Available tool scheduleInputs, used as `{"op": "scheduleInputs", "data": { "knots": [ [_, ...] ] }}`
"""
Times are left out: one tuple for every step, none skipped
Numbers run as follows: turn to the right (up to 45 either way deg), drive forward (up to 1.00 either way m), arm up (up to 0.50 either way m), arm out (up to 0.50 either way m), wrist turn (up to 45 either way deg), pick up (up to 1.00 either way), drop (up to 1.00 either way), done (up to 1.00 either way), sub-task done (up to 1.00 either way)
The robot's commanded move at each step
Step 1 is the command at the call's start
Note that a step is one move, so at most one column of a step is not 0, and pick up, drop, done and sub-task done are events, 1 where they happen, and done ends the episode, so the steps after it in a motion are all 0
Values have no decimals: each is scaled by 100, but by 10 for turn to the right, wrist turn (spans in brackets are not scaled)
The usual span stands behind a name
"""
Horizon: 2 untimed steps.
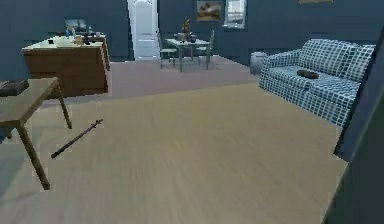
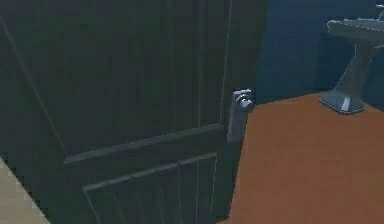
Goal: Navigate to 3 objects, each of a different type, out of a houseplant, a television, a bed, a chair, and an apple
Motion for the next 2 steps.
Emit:
{"op": "scheduleInputs", "data": {
  "knots": [
    [450, 0, 0, 0, 0, 0, 0, 0, 0],
    [90, 0, 0, 0, 0, 0, 0, 0, 0]
  ]
}}
